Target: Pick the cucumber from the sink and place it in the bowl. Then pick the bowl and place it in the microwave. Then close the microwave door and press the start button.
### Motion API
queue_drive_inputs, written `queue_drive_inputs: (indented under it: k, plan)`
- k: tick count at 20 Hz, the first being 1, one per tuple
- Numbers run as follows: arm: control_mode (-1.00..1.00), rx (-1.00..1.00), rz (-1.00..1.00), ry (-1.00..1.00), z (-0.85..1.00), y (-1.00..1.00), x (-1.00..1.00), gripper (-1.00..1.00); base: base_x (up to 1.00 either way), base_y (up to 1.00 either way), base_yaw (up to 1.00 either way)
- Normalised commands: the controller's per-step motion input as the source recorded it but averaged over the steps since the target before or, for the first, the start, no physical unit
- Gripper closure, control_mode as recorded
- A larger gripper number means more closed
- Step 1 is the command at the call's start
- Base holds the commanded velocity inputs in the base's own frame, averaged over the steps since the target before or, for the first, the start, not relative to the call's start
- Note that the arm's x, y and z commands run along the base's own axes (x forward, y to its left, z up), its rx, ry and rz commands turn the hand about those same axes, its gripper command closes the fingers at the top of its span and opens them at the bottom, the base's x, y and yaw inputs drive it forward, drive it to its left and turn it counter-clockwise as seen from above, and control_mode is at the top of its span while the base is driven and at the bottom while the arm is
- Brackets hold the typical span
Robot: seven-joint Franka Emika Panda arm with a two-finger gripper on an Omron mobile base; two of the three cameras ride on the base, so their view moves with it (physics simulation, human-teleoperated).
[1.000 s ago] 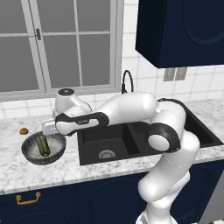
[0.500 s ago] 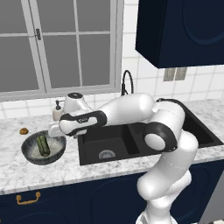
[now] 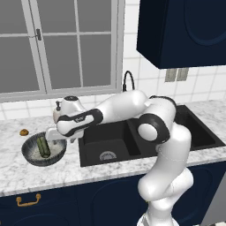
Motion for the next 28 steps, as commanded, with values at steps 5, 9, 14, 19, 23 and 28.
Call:
queue_drive_inputs:
  k: [5,9,14,19,23,28]
  plan:
    - [-1.0,0.0,0.0,0.0,-0.31,0.0,0.0,-1.0,0.0,0.0,0.0]
    - [-1.0,0.0,0.0,0.0,-0.28,0.01,0.0,1.0,0.0,0.0,0.0]
    - [-1.0,0.0,0.0,0.0,-0.14,0.09,0.0,1.0,0.0,0.0,0.0]
    - [-1.0,0.0,0.0,0.01,-0.14,0.08,0.0,1.0,0.0,0.0,0.0]
    - [-1.0,0.02,-0.03,0.0,0.27,-0.16,-0.43,1.0,0.0,0.0,0.0]
    - [-1.0,0.02,-0.23,0.0,0.5,-0.51,-0.52,1.0,0.0,0.0,0.0]
